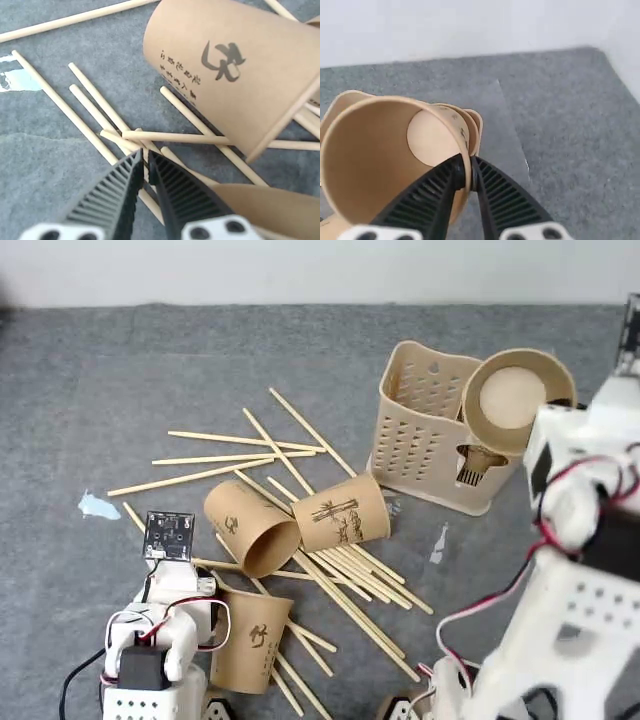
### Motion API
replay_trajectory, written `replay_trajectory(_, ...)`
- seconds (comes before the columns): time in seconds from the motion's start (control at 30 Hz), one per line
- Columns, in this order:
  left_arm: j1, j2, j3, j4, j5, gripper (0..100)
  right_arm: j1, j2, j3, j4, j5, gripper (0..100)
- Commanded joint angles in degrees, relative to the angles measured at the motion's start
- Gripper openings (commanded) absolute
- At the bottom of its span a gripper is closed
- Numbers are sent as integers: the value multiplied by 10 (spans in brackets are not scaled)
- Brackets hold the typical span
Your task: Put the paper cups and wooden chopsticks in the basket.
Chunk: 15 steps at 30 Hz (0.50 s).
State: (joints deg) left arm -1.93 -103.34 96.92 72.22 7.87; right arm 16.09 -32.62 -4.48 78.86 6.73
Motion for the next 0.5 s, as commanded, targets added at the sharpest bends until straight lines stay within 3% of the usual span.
replay_trajectory(0.0,2,-10,-5,2,6,14,7,28,-26,-28,-27,8)
replay_trajectory(0.37,2,-10,-5,2,6,14,5,96,-26,-55,-49,17)
replay_trajectory(0.47,2,-10,-5,2,6,14,5,101,-26,-54,-50,112)
